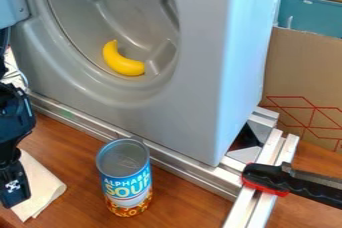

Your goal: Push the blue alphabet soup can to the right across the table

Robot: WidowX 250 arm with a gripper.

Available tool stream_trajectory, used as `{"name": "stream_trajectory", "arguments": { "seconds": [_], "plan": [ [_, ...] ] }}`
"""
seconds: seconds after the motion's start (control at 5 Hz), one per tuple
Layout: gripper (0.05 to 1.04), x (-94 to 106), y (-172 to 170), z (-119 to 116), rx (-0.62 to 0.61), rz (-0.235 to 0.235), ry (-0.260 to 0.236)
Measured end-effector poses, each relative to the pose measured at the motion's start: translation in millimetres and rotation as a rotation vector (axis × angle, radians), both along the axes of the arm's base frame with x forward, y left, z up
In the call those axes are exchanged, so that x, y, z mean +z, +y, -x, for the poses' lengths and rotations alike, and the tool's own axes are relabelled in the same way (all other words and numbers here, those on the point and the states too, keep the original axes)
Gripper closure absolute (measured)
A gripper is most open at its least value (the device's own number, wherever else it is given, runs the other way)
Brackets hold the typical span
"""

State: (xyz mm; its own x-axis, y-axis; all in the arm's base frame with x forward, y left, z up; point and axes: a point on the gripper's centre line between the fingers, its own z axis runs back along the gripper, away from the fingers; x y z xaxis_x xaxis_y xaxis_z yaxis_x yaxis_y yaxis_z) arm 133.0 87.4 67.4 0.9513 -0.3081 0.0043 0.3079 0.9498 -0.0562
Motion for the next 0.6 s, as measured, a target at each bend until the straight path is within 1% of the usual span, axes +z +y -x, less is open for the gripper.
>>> {"name": "stream_trajectory", "arguments": {
  "seconds": [0.2, 0.4, 0.6],
  "plan": [
    [0.083, -1.3, 0, 1, -0.002, 0.004, 0.006],
    [0.083, 4.0, 17, -26, 0.071, -0.028, -0.052],
    [0.083, 5.8, 24, -49, 0.137, -0.075, -0.081]
  ]
}}
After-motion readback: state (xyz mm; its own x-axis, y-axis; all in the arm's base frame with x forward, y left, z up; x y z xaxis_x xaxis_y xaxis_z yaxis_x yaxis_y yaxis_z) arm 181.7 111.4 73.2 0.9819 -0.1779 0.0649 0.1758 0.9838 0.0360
